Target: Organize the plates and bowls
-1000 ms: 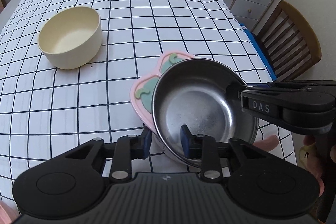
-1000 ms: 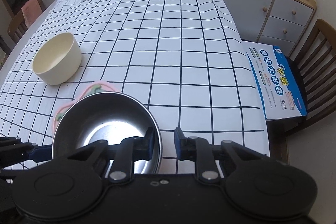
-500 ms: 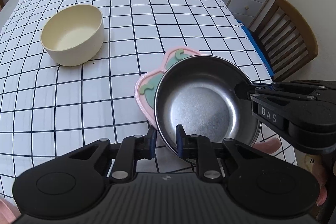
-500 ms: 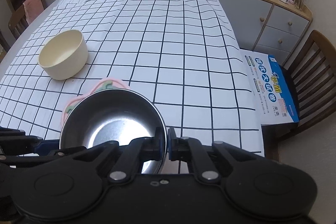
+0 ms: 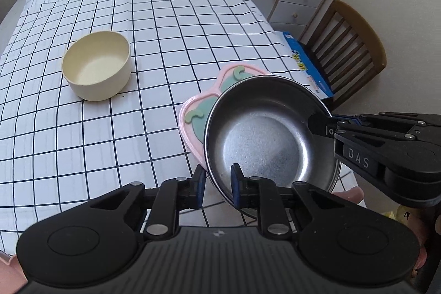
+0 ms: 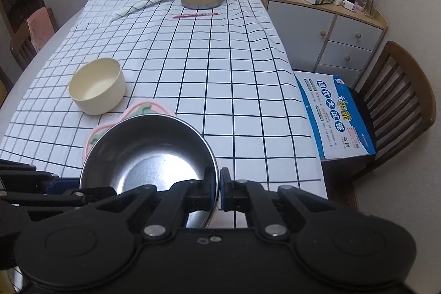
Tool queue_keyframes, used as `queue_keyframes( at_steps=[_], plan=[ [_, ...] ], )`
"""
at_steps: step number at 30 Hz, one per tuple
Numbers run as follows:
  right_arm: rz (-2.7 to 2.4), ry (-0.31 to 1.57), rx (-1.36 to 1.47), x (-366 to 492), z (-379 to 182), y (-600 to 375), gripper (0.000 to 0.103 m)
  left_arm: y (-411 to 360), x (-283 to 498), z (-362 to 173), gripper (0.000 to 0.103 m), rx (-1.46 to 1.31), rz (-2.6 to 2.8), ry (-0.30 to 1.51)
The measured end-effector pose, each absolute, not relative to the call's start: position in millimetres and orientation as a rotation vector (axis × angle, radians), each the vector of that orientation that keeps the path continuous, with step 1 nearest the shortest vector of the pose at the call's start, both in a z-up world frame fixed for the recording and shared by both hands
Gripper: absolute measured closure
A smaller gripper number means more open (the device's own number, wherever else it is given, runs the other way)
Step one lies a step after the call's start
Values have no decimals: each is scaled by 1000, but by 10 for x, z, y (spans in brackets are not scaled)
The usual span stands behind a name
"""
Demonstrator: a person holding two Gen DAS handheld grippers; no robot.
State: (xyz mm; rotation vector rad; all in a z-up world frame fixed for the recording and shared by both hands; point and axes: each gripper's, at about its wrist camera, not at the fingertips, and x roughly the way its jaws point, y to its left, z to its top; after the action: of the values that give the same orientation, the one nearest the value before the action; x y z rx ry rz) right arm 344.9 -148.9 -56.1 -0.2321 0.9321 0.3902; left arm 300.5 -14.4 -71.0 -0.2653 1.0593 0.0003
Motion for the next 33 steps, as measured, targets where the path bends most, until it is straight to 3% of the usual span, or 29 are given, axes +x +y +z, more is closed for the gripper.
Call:
queue_keyframes(
  at_steps=[16, 33],
  plan=[
    [293, 922, -133, 2609, -152, -1569, 97, -130, 2274, -273, 85, -171, -135, 1045],
    [242, 977, -98, 1774, -274, -1351, 96, 46, 1631, -401, 85, -96, -185, 1106]
  ],
)
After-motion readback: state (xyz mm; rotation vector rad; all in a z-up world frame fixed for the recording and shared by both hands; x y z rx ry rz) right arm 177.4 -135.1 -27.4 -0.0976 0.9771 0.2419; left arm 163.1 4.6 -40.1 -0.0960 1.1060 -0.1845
